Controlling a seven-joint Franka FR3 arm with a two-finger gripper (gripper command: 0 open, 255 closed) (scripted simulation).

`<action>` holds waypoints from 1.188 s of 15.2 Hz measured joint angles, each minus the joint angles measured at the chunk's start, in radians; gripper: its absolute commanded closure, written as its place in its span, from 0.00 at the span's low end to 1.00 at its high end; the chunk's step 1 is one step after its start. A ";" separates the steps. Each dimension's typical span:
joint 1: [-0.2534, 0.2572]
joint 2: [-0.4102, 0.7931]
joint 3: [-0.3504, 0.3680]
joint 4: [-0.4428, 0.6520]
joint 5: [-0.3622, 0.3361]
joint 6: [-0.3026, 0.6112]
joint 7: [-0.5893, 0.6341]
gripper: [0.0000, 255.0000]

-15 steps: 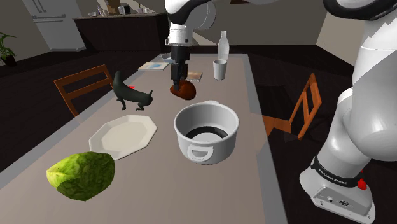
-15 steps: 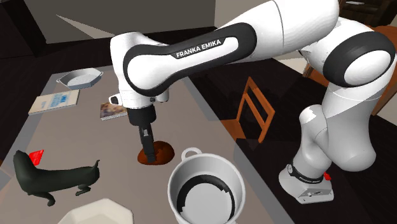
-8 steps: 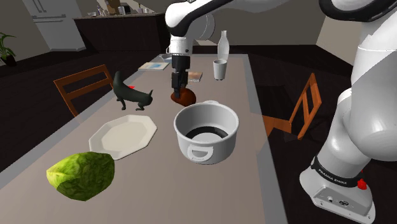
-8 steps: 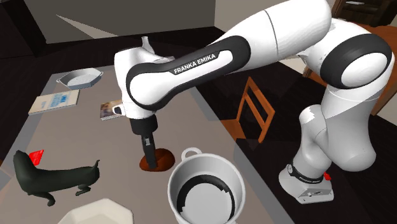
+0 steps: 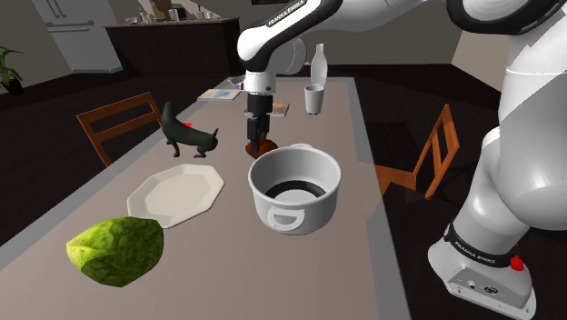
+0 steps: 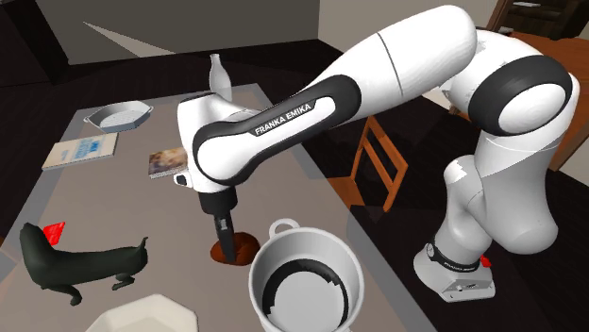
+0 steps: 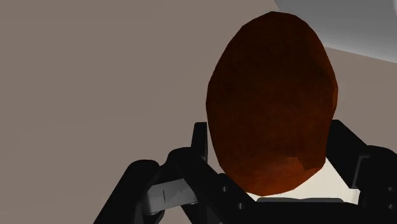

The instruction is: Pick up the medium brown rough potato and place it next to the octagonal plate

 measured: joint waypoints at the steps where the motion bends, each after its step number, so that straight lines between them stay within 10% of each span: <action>1: 0.001 0.005 0.001 -0.005 0.003 0.010 -0.003 1.00; 16: -0.002 0.057 0.009 -0.045 0.034 0.107 -0.048 1.00; 17: -0.001 0.057 0.009 -0.046 0.034 0.110 -0.047 0.00; 18: -0.001 0.061 0.009 -0.052 0.034 0.112 -0.047 0.00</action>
